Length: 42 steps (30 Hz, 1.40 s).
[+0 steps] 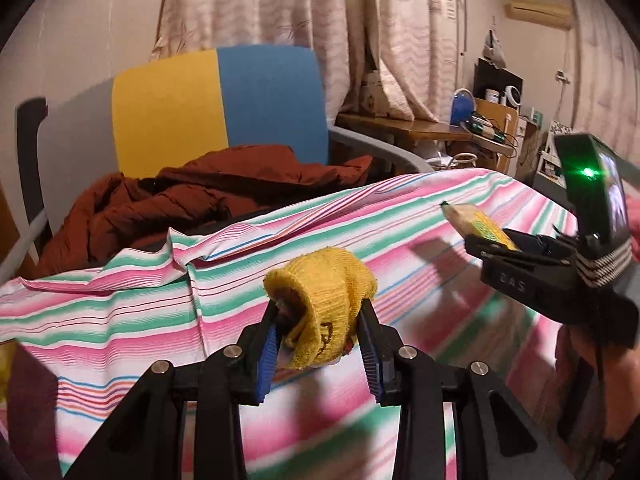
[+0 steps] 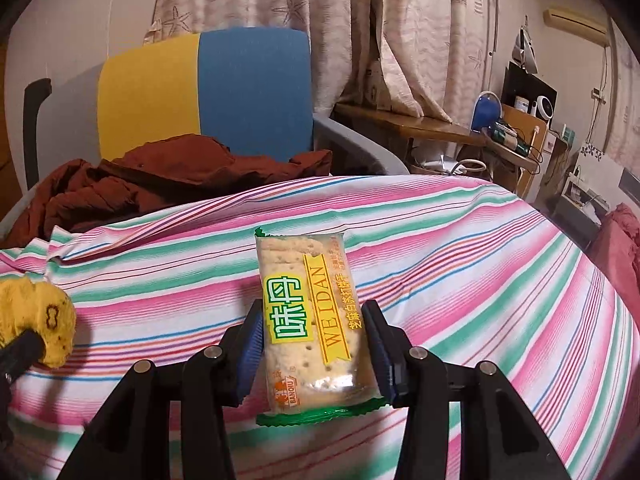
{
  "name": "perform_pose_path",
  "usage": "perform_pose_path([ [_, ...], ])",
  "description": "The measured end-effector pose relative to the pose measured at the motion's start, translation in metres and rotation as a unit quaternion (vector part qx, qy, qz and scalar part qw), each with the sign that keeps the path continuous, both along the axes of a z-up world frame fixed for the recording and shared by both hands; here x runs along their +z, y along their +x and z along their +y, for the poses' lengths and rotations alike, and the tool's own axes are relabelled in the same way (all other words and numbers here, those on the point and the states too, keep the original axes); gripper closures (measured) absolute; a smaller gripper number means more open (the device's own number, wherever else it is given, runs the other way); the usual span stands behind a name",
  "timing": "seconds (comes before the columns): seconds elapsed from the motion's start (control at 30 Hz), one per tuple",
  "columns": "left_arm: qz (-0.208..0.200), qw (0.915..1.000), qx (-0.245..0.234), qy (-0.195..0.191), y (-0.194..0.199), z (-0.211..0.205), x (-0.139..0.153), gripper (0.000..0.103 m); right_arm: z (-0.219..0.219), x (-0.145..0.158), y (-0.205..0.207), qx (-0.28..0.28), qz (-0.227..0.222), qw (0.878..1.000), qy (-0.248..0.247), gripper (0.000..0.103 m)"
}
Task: Organize objects
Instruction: 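Carry the cracker packet and yellow glove to the gold tray and release both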
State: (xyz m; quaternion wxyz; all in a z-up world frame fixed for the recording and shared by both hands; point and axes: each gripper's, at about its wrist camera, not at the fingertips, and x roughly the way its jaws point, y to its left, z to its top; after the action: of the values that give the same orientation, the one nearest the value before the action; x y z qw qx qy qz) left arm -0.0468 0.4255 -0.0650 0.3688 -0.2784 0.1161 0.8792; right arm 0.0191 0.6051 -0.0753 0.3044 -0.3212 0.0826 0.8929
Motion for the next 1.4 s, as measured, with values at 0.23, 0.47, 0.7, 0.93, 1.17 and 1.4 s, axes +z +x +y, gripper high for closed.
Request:
perform_pose_path([
  [0.23,0.008,1.0000,0.000,0.002,0.018,-0.023,0.004,0.066,-0.031,0.007,0.009,0.022,-0.001,1.000,0.009,0.055],
  [0.47,0.007,0.9999,0.004,0.009,0.036,-0.053,0.006,0.066,-0.066,0.012,0.028,0.044,0.009,0.999,-0.027,0.055],
  [0.7,-0.008,0.9997,0.019,0.013,0.049,-0.089,0.003,0.066,-0.108,0.015,0.043,0.077,0.026,0.994,-0.077,0.055],
  [0.93,-0.030,0.9989,0.030,0.020,0.062,-0.130,0.006,0.066,-0.155,0.025,0.052,0.111,0.044,0.987,-0.105,0.055],
  [1.17,-0.047,0.9960,0.051,0.056,0.077,-0.182,0.021,0.066,-0.198,0.041,0.053,0.149,0.058,0.981,-0.115,0.055],
  [1.4,-0.061,0.9902,0.084,0.094,0.077,-0.233,0.035,0.066,-0.243,0.058,0.043,0.197,0.065,0.971,-0.122,0.055],
])
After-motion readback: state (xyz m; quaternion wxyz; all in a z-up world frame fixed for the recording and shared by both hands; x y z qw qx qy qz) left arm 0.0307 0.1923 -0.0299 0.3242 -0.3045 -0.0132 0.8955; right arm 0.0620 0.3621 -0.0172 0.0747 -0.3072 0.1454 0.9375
